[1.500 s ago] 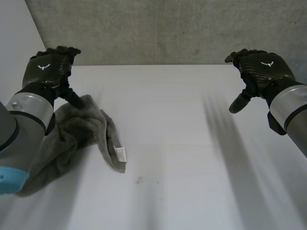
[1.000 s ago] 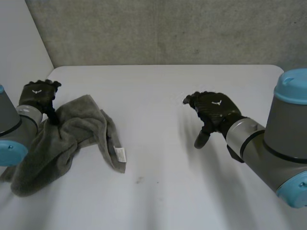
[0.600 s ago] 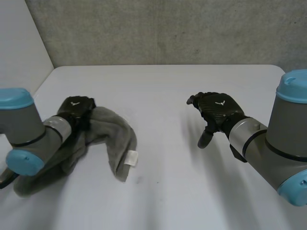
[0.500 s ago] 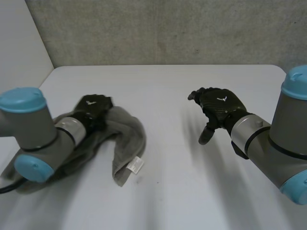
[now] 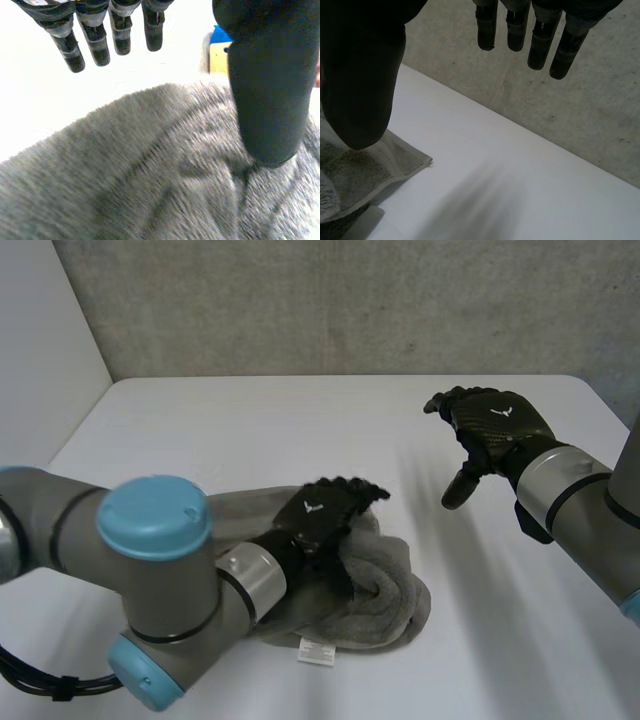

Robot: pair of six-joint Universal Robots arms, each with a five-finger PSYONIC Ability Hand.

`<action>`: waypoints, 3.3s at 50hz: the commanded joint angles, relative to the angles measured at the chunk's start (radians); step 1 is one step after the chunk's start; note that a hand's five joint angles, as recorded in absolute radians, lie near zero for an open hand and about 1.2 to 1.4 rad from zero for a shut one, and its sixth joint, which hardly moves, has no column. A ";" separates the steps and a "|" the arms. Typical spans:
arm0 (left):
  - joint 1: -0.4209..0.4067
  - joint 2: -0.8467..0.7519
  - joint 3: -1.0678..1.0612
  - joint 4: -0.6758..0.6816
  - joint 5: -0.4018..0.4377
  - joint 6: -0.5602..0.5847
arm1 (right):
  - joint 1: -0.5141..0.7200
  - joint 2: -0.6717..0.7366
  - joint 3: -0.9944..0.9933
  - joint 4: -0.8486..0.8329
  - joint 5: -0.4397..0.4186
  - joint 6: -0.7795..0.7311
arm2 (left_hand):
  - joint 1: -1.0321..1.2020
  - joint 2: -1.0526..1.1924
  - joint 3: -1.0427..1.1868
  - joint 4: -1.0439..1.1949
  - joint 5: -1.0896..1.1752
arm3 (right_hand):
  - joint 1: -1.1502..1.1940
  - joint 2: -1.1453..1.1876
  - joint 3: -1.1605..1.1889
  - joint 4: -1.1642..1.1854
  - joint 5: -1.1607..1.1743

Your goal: Fold the towel.

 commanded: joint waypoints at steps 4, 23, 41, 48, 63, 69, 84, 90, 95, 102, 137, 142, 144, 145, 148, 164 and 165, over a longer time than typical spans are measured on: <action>0.180 0.127 -0.011 -0.080 -0.001 0.010 | 0.003 0.019 -0.067 0.169 -0.014 0.007 | 0.001 0.007 0.004 0.005 0.002 | -0.047 -0.075 -0.067 -0.083 -0.057; 0.268 0.056 -0.018 -0.272 0.003 0.192 | 0.000 0.151 -0.058 0.292 -0.140 0.022 | 0.030 0.036 0.034 0.034 0.032 | -0.047 -0.075 -0.067 -0.083 -0.057; 0.023 0.006 0.144 -0.272 0.009 0.201 | -0.138 0.075 0.153 0.202 -0.127 -0.012 | 0.233 0.238 0.236 0.237 0.234 | -0.047 -0.075 -0.067 -0.083 -0.057; 0.003 -0.050 0.161 -0.267 0.009 0.195 | -0.118 0.104 0.189 0.117 -0.143 0.005 | 0.441 0.447 0.445 0.445 0.443 | 0.015 -0.012 -0.004 -0.021 0.006; 0.009 -0.047 0.153 -0.232 -0.004 0.200 | -0.003 0.244 0.128 0.088 -0.164 0.091 | 1.066 1.072 1.070 1.070 1.068 | 0.033 0.006 0.014 -0.003 0.024; 0.015 -0.017 0.138 -0.237 -0.045 0.200 | 0.040 0.285 0.090 0.085 -0.167 0.141 | 1.172 1.177 1.175 1.176 1.173 | 0.311 0.283 0.291 0.275 0.301; 0.165 0.136 0.247 -0.191 -0.192 0.188 | 0.046 0.241 -0.231 -0.104 0.081 -0.032 | 1.172 1.178 1.175 1.176 1.174 | 1.174 1.147 1.155 1.138 1.165; 0.213 0.237 0.238 -0.100 -0.309 0.102 | 0.055 0.143 -0.288 -0.310 0.149 -0.015 | 1.172 1.178 1.175 1.176 1.174 | 1.174 1.147 1.155 1.138 1.165; 0.219 0.317 0.099 -0.060 -0.297 0.015 | 0.057 0.111 -0.258 -0.331 0.137 -0.007 | 1.172 1.178 1.175 1.176 1.174 | 1.174 1.147 1.155 1.138 1.165; 0.185 0.346 -0.132 -0.010 -0.243 0.000 | 0.069 0.159 -0.199 -0.196 0.072 -0.029 | 1.172 1.178 1.175 1.176 1.174 | 1.174 1.147 1.155 1.138 1.165; -0.108 0.291 -0.178 -0.005 -0.189 0.027 | -0.037 0.189 -0.225 0.150 0.046 -0.096 | 0.139 0.145 0.142 0.143 0.141 | -0.047 -0.075 -0.067 -0.083 -0.057; -0.080 0.269 -0.092 -0.008 -0.182 0.065 | -0.074 0.105 -0.101 0.102 0.028 -0.101 | 0.233 0.238 0.236 0.237 0.234 | -0.047 -0.075 -0.067 -0.083 -0.057; -0.079 0.210 -0.040 -0.008 -0.162 0.124 | -0.089 0.086 -0.058 0.084 0.016 -0.101 | 0.283 0.288 0.286 0.287 0.284 | -0.047 -0.075 -0.067 -0.083 -0.057; -0.079 0.210 -0.040 -0.008 -0.162 0.125 | -0.101 0.069 -0.014 0.067 0.003 -0.101 | 0.283 0.288 0.286 0.287 0.284 | -0.047 -0.075 -0.067 -0.083 -0.057; -0.076 0.135 0.027 -0.010 -0.107 0.204 | -0.114 0.052 0.030 0.050 -0.014 -0.102 | 0.318 0.323 0.321 0.322 0.319 | -0.047 -0.075 -0.067 -0.083 -0.057; -0.025 -0.178 0.305 -0.123 0.099 0.465 | -0.207 -0.023 0.289 -0.045 -0.106 -0.121 | 0.435 0.441 0.439 0.439 0.437 | -0.047 -0.075 -0.067 -0.083 -0.057; -0.024 -0.200 0.319 -0.141 0.101 0.482 | -0.207 -0.023 0.289 -0.045 -0.106 -0.121 | 0.462 0.467 0.465 0.465 0.463 | -0.047 -0.075 -0.067 -0.083 -0.057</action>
